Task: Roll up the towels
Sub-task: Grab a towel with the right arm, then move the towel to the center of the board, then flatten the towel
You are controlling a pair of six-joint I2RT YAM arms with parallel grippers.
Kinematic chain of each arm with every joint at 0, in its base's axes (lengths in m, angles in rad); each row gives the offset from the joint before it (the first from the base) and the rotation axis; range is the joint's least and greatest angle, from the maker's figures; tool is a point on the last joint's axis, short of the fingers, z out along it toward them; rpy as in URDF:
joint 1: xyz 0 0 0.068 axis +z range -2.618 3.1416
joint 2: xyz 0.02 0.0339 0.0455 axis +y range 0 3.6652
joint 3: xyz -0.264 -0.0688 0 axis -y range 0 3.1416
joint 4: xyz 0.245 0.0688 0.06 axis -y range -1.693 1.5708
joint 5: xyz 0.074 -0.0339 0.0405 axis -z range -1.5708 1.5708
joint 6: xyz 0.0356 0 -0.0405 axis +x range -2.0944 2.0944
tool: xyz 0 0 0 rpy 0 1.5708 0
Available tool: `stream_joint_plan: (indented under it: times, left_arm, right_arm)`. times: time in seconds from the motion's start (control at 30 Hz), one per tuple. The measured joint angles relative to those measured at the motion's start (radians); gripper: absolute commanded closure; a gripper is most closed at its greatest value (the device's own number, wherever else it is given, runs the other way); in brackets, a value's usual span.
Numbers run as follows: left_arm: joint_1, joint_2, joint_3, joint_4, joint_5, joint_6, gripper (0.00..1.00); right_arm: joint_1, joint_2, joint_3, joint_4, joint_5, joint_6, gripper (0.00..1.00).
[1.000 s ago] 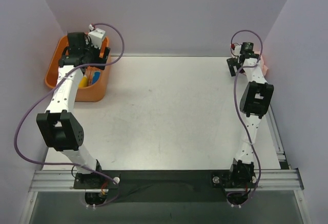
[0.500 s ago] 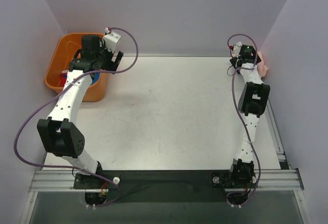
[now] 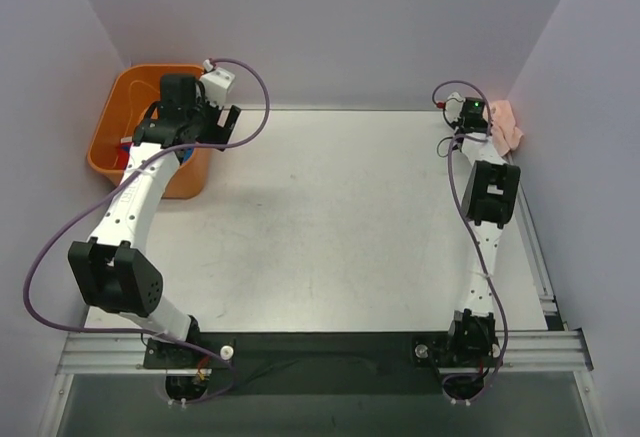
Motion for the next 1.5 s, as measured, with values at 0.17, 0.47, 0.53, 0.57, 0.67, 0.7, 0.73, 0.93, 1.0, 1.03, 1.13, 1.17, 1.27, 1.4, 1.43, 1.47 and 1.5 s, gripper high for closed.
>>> stream_joint_plan:
  times: [0.17,0.47,0.53,0.57,0.67,0.7,0.73,0.93,1.0,1.03,1.13,1.17,1.27,1.4,1.43,1.47,1.5]
  left_arm:
    - [0.000,-0.004,0.000,-0.007,0.003,-0.027,0.03]
    - [0.004,-0.055,-0.058,-0.012,0.088,-0.112,0.03]
    - [0.016,-0.078,-0.079,-0.013,0.123,-0.141,0.02]
    - [0.024,-0.088,-0.086,-0.014,0.138,-0.154,0.03]
    - [0.047,-0.119,-0.108,-0.014,0.172,-0.181,0.03]
    - [0.053,-0.130,-0.117,-0.014,0.182,-0.188,0.03]
    - [0.058,-0.143,-0.130,-0.014,0.195,-0.198,0.03]
    - [0.074,-0.163,-0.202,-0.023,0.284,-0.233,0.03]
    - [0.075,-0.163,-0.242,-0.032,0.337,-0.229,0.04]
    - [0.075,-0.164,-0.266,-0.034,0.365,-0.221,0.07]
    - [0.068,-0.168,-0.329,-0.051,0.430,-0.208,0.17]
    - [0.066,-0.168,-0.346,-0.056,0.448,-0.208,0.19]
    - [0.063,-0.170,-0.396,-0.064,0.496,-0.211,0.26]
    - [0.063,-0.172,-0.442,-0.089,0.527,-0.216,0.39]
    - [0.063,-0.172,-0.449,-0.096,0.529,-0.217,0.40]
    - [0.062,-0.172,-0.457,-0.104,0.529,-0.216,0.41]
    - [0.061,-0.172,-0.464,-0.111,0.529,-0.215,0.41]
  right_arm:
    - [0.027,-0.142,-0.191,-0.044,-0.030,0.036,1.00]
    - [0.267,-0.607,-0.523,-0.402,-0.235,0.334,1.00]
    - [0.344,-0.704,-0.570,-0.469,-0.304,0.426,1.00]
    - [0.389,-0.743,-0.586,-0.502,-0.348,0.472,1.00]
    - [0.525,-0.821,-0.613,-0.591,-0.522,0.639,0.90]
    - [0.560,-0.832,-0.614,-0.616,-0.593,0.694,0.74]
    - [0.590,-0.838,-0.614,-0.637,-0.655,0.754,0.66]
    - [0.552,-0.892,-0.637,-0.709,-0.826,0.900,0.41]
    - [0.481,-0.925,-0.657,-0.726,-0.827,0.890,0.45]
    - [0.449,-0.938,-0.665,-0.736,-0.822,0.879,0.46]
    - [0.406,-0.948,-0.679,-0.760,-0.790,0.846,0.45]
    - [0.417,-0.944,-0.682,-0.764,-0.778,0.837,0.44]
    - [0.489,-0.910,-0.677,-0.774,-0.758,0.808,0.38]
    - [0.596,-0.787,-0.593,-0.782,-0.744,0.789,0.22]
    - [0.616,-0.751,-0.573,-0.777,-0.742,0.789,0.22]
    - [0.632,-0.716,-0.553,-0.777,-0.739,0.791,0.22]
    - [0.643,-0.681,-0.534,-0.776,-0.735,0.794,0.23]
